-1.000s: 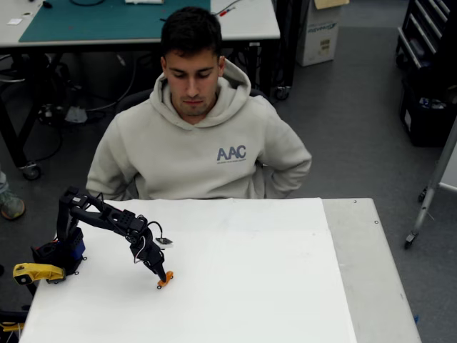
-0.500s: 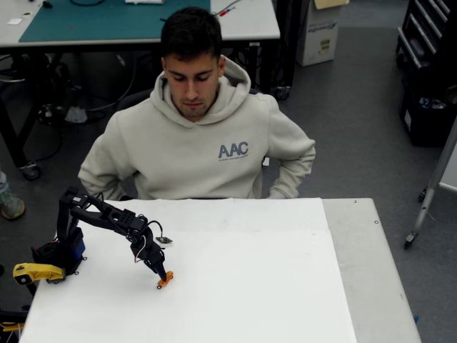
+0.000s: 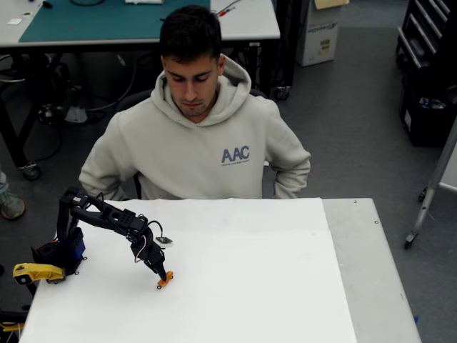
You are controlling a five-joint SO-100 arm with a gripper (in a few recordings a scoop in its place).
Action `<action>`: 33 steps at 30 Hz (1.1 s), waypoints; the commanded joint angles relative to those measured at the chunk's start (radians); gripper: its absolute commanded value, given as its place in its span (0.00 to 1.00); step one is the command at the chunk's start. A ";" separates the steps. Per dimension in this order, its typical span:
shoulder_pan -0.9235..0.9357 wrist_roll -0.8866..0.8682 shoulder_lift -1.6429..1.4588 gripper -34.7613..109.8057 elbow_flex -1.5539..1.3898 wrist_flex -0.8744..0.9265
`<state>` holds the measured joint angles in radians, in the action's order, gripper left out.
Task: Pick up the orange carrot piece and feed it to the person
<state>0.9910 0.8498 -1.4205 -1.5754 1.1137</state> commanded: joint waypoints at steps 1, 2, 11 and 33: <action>0.017 0.008 -0.031 0.40 0.072 0.009; 0.017 0.008 -0.021 0.40 0.072 0.008; 0.020 0.008 0.078 0.40 0.160 0.009; 0.032 -0.006 0.164 0.22 0.160 0.011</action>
<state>1.0094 0.8422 -1.2441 -1.4358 1.1137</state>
